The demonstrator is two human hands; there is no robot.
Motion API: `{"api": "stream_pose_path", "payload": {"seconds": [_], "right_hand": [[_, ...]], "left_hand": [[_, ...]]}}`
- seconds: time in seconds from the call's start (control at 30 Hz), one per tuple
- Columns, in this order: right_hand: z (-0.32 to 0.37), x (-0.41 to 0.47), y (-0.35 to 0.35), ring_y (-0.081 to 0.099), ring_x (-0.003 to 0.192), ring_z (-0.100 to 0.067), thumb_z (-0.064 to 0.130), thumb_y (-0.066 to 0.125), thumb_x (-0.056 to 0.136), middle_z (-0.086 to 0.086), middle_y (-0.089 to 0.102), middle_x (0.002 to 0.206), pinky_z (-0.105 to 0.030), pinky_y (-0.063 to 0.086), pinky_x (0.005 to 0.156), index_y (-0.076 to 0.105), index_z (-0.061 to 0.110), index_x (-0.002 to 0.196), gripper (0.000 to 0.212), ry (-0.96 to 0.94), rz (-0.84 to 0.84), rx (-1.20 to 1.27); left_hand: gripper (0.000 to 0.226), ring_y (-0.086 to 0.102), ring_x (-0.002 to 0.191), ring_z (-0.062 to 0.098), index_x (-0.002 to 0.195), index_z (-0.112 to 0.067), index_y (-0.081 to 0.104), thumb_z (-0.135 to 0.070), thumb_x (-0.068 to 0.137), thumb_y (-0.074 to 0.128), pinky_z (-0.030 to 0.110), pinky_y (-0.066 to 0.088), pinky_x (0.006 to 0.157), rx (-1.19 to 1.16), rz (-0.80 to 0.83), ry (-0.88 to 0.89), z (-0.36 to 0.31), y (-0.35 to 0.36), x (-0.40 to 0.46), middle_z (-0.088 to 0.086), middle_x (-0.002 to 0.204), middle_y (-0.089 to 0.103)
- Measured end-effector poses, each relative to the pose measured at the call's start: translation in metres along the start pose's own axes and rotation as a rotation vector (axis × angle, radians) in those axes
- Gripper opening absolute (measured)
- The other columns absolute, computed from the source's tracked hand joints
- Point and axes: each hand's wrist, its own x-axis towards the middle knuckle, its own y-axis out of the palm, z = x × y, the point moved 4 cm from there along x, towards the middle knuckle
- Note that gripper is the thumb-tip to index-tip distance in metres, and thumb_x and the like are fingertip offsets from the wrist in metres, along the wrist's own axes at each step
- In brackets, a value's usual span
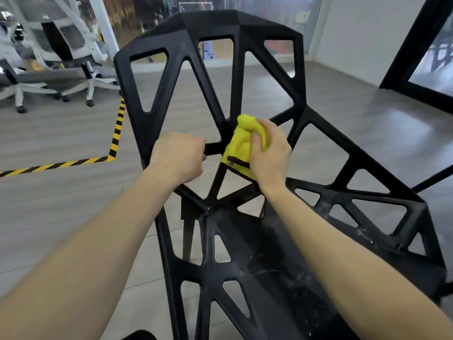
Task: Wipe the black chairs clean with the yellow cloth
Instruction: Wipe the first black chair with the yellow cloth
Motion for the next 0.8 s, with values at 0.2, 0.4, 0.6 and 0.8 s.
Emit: {"api": "stream_pose_path", "payload": {"seconds": [0.2,0.4,0.6,0.8], "right_hand": [[-0.032,-0.113,0.027,0.065,0.115,-0.024,0.006,0.068,0.088,0.0,0.069,0.124,-0.033,0.046,0.104,0.078,0.02,0.12,0.037,-0.03,0.574,-0.134],[-0.011,-0.115,0.031,0.061,0.121,-0.024,0.026,0.065,0.093,0.004,0.062,0.13,-0.036,0.048,0.105,0.074,0.03,0.127,0.035,-0.175,0.808,-0.259],[-0.094,-0.019,-0.053,0.062,0.123,-0.028,0.039,0.073,0.086,0.001,0.068,0.135,-0.027,0.044,0.107,0.076,0.028,0.127,0.042,-0.068,0.668,-0.632],[-0.025,-0.123,0.036,0.062,0.115,-0.031,0.007,0.053,0.075,-0.008,0.075,0.121,-0.03,0.039,0.11,0.08,0.016,0.117,0.05,-0.227,0.902,-0.318]], "left_hand": [[0.028,0.069,0.097,0.035,0.12,-0.023,0.067,-0.044,0.108,0.053,0.038,0.04,0.069,-0.009,0.007,-0.026,0.001,-0.001,-0.001,0.005,0.102,0.072],[0.017,0.066,0.083,0.028,0.115,-0.024,0.059,-0.035,0.106,0.051,0.037,0.036,0.067,0.051,-0.009,-0.15,-0.01,0.009,-0.003,-0.001,0.084,0.059],[0.007,0.054,0.07,0.022,0.109,-0.022,0.054,-0.028,0.105,0.054,0.036,0.031,0.063,0.113,-0.058,-0.205,-0.015,0.021,-0.007,-0.003,0.081,0.057],[0.008,0.065,0.078,0.028,0.102,-0.022,0.052,-0.028,0.103,0.058,0.036,0.035,0.065,0.023,-0.085,-0.175,-0.012,0.02,-0.003,0.0,0.084,0.06]]}}
